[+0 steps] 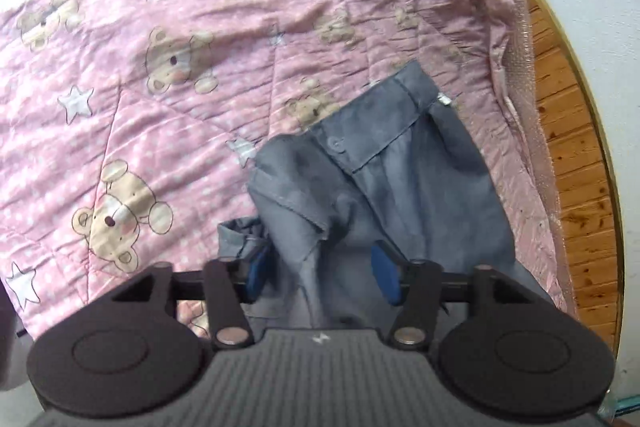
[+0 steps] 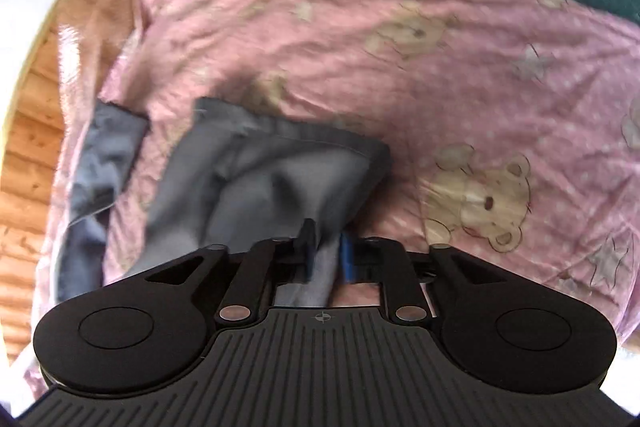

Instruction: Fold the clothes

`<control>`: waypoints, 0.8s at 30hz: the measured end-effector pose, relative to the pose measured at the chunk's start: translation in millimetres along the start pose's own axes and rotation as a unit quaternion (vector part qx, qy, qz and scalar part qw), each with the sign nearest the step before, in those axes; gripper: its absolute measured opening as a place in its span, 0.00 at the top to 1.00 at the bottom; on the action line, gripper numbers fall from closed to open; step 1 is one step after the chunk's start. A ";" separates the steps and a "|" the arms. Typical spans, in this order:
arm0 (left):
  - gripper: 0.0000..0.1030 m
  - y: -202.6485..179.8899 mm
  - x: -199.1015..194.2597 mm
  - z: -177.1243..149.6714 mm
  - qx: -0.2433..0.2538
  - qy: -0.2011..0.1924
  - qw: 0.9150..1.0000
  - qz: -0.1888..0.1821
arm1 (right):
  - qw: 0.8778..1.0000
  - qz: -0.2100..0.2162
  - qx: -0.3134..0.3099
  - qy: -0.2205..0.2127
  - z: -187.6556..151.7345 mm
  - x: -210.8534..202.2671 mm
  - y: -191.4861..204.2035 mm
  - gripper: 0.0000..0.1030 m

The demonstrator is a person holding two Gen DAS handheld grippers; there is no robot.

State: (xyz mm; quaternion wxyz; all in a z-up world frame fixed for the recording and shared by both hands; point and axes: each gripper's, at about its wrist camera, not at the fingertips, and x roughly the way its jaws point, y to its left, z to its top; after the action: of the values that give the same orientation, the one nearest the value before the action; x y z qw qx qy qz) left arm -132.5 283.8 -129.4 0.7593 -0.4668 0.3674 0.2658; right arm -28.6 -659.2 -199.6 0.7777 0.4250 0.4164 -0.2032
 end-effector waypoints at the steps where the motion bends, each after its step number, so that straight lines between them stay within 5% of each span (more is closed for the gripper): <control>1: 0.29 1.4 -7.2 -0.2 0.001 -0.007 1.000 0.003 | 1.000 0.004 -0.007 0.000 -1.1 -3.1 1.8 0.68; 2: 0.23 4.2 -12.5 -0.4 -0.002 -0.011 1.000 0.006 | 1.000 0.007 -0.011 0.002 -1.5 -3.7 2.3 0.51; 3: 0.22 7.9 -17.3 -1.4 -0.009 -0.014 1.000 0.011 | 1.000 0.010 -0.014 0.003 -2.0 -4.2 2.8 0.45; 9: 0.19 9.6 -19.9 -15.7 -0.046 0.001 0.999 -0.012 | 0.999 0.023 -0.018 0.036 -21.7 4.5 10.2 0.45; 11: 0.19 -4.4 -6.6 -14.8 -0.030 0.011 0.999 0.011 | 0.999 0.026 -0.023 0.038 -23.7 9.5 16.7 0.46; 12: 0.23 -11.5 2.3 -12.6 -0.021 0.017 0.999 0.034 | 0.999 0.025 -0.027 0.037 -22.9 12.5 20.2 0.64; 13: 0.66 -23.1 8.4 -5.4 -0.007 0.018 0.999 0.038 | 0.999 0.021 -0.032 0.038 -21.8 15.3 24.7 0.90; 14: 0.91 -37.2 12.8 4.7 0.011 0.016 0.999 0.029 | 0.998 0.014 -0.041 0.041 -20.1 18.1 30.5 0.94; 17: 0.95 -88.4 15.6 38.7 0.068 -0.001 0.997 -0.022 | 0.998 0.020 -0.055 0.017 -0.6 11.7 55.6 0.99; 19: 0.96 -141.3 -23.3 64.6 0.120 -0.061 0.982 -0.133 | 0.996 0.066 -0.043 -0.032 23.4 -15.2 76.8 1.00; 23: 0.96 -165.6 -111.7 84.0 0.214 -0.175 0.909 -0.311 | 0.980 0.151 -0.043 -0.122 53.6 -84.7 113.0 1.00; 24: 0.95 -146.6 -117.3 83.3 0.214 -0.178 0.904 -0.324 | 0.976 0.166 -0.043 -0.134 53.0 -98.4 113.6 1.00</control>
State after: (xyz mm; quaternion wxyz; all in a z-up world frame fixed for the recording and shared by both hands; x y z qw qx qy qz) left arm -66.3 290.0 64.9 0.9378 -0.3316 0.1023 -0.0013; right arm 16.5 -643.8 -47.5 0.8669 0.4232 0.2403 -0.1081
